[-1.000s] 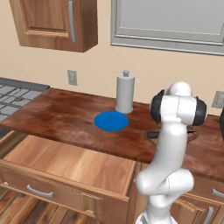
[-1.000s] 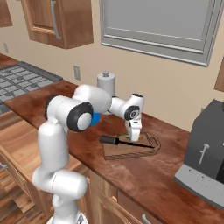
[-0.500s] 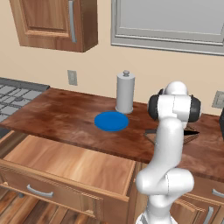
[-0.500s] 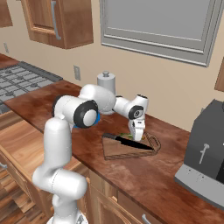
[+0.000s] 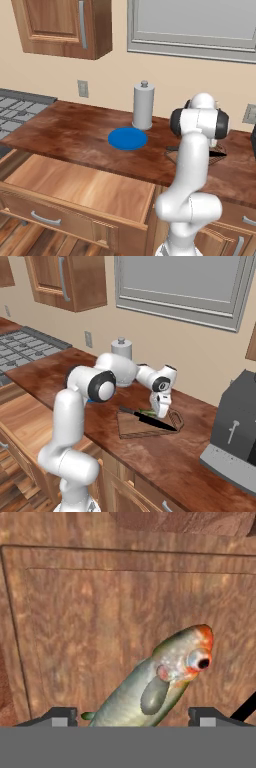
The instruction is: Pick up the knife from the drawer and place it on the cutting board. Then place the meat from the plate to the cutting board.
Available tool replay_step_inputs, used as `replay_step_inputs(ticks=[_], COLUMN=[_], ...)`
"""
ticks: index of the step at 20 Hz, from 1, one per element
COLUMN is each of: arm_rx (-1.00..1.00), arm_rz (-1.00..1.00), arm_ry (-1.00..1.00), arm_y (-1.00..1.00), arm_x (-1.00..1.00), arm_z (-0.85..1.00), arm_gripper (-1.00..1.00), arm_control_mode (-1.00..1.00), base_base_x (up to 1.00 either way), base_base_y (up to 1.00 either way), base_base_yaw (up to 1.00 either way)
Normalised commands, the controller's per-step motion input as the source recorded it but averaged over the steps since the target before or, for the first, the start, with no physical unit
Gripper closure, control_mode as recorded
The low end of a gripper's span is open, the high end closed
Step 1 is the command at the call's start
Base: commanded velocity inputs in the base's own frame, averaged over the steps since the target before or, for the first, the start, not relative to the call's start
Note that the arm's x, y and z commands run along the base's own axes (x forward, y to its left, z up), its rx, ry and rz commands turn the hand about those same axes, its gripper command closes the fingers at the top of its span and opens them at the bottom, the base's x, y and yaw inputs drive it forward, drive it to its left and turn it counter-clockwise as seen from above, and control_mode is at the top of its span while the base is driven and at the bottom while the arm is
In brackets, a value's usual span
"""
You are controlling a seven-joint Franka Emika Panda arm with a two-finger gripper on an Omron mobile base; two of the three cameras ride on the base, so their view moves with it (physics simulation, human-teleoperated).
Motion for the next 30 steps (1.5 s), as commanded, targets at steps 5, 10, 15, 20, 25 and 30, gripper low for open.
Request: replay_step_inputs(ticks=[5, 10, 15, 20, 25, 30], arm_rx=[0.02, 0.03, 0.0, 0.0, -0.02, -0.2], arm_rz=[0.0, 0.0, 0.0, -0.04, 0.0, 0.01], arm_ry=[0.0, 0.0, -0.18, -0.08, -0.11, -0.07], arm_y=[-0.05, -0.01, 0.01, 0.0, 0.3, 1.0], arm_x=[-0.01, -0.04, -0.24, -0.87, -1.0, -0.96], arm_z=[-0.01, 0.27, 0.57, 0.55, 0.71, 0.74], arm_gripper=[-1.0, -1.0, -1.0, -1.0, -1.0, -1.0], arm_control_mode=[-1.0, -1.0, -1.0, -1.0, -1.0, -1.0], base_base_x=[0.0, 0.0, 0.0, 0.0, 0.0, 0.0], base_base_y=[0.0, 0.0, 0.0, 0.0, 0.0, 0.0], base_base_yaw=[0.0, 0.0, 0.0, 0.0, 0.0, 0.0])
